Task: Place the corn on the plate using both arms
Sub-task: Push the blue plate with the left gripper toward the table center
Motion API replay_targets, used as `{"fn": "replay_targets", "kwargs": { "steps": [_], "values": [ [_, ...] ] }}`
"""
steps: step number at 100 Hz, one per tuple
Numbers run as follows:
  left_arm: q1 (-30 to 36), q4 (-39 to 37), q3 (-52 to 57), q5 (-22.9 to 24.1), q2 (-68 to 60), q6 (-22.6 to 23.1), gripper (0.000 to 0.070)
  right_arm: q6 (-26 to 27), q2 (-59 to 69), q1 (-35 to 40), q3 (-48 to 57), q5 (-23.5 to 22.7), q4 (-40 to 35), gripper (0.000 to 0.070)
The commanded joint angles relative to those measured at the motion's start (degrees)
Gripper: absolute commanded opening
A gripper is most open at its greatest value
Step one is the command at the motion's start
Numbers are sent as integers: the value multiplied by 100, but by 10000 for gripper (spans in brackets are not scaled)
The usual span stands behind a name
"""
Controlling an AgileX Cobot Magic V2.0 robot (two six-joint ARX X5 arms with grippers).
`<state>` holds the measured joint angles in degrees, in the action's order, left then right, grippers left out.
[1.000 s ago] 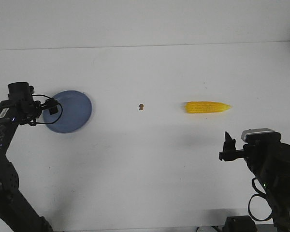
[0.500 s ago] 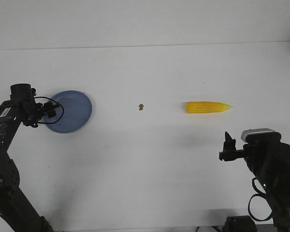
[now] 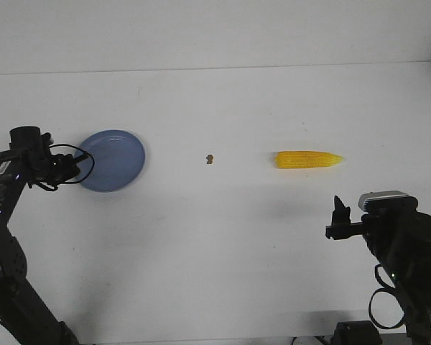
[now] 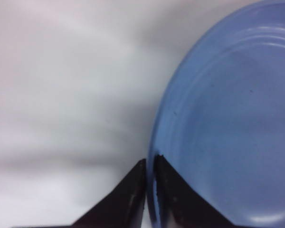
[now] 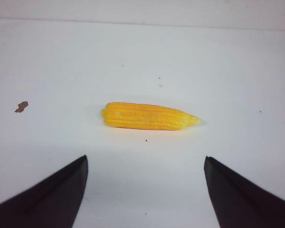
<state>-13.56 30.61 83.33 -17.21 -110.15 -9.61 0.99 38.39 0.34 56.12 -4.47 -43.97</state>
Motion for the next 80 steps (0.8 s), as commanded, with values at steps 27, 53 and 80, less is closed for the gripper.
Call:
{"fn": "replay_targets", "kwargs": {
  "steps": [27, 53, 80],
  "values": [
    [24, 111, 122, -1272, 791, -149, 6, 76, 24, 7, 98, -4, 63, 514],
    [802, 367, 114, -1375, 1145, -146, 7, 76, 24, 7, 98, -4, 66, 515],
    [2046, 81, -240, -1373, 1143, -190, 8, 74, 24, 7, 98, -4, 66, 515]
  ]
}}
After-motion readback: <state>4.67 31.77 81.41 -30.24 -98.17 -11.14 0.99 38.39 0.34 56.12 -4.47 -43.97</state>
